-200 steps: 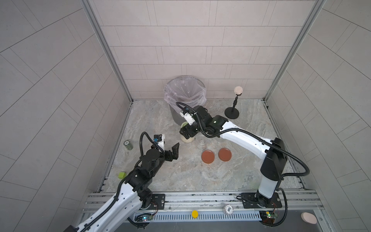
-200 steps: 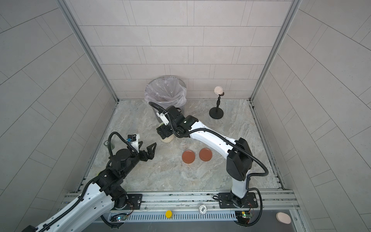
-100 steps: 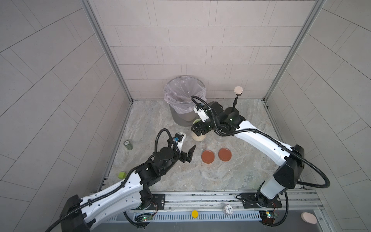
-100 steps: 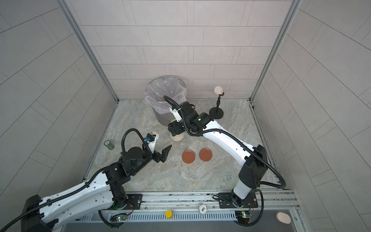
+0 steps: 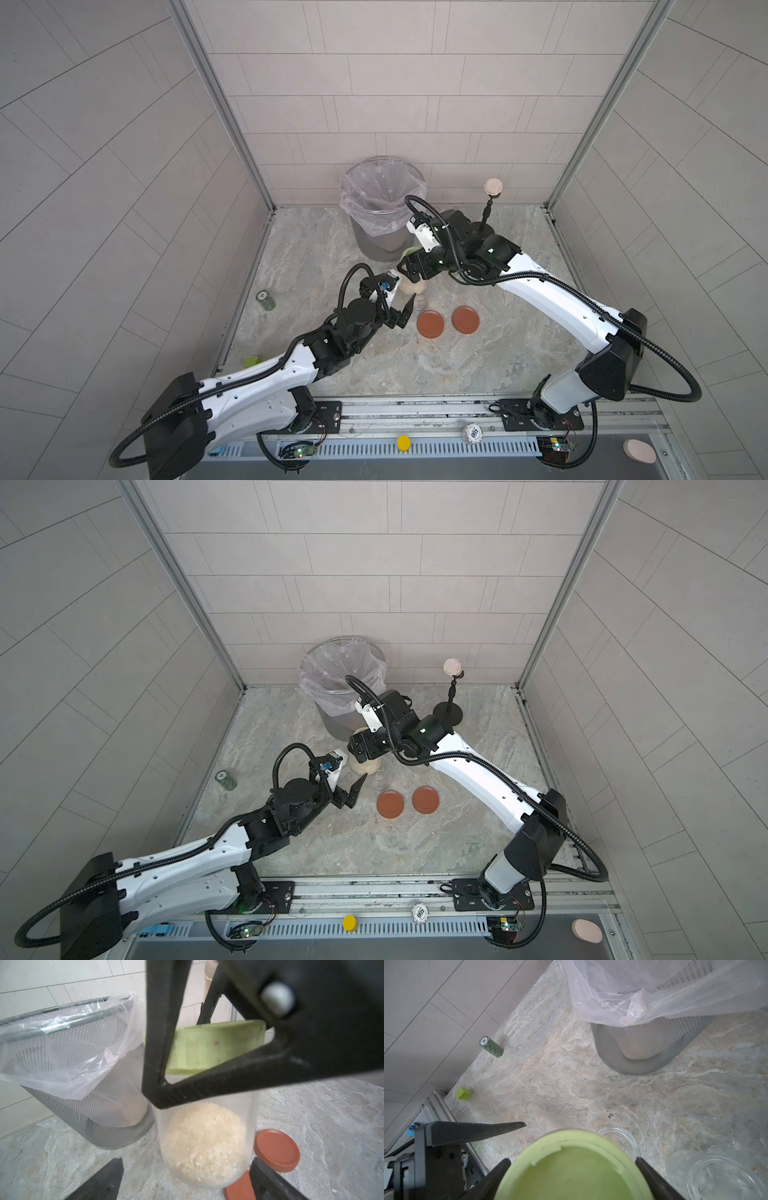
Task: Empty moldy rice from jars
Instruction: Unscrew the lid from the jar.
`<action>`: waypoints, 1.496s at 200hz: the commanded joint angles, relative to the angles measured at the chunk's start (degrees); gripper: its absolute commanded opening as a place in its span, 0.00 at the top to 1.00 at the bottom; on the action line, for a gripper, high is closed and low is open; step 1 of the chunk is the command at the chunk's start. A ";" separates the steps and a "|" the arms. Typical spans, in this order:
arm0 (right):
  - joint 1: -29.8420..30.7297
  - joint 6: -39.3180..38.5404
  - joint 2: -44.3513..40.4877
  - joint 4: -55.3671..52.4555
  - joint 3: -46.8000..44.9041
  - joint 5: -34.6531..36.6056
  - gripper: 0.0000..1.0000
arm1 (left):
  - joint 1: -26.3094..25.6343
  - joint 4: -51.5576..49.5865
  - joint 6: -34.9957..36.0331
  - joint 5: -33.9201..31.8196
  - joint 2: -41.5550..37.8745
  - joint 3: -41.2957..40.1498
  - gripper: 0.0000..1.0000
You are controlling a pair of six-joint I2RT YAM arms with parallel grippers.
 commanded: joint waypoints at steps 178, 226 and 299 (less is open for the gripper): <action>-0.28 6.06 -5.25 8.03 -1.72 -7.93 0.59 | -0.25 15.68 2.31 -1.00 5.28 -2.10 0.00; -0.30 6.20 -5.60 7.92 -1.88 -8.55 0.59 | -0.22 16.29 1.85 -1.99 4.89 -2.47 0.00; -0.28 6.91 -6.00 8.60 -2.35 -8.99 0.59 | -0.19 17.25 2.29 -2.45 6.11 -2.46 0.06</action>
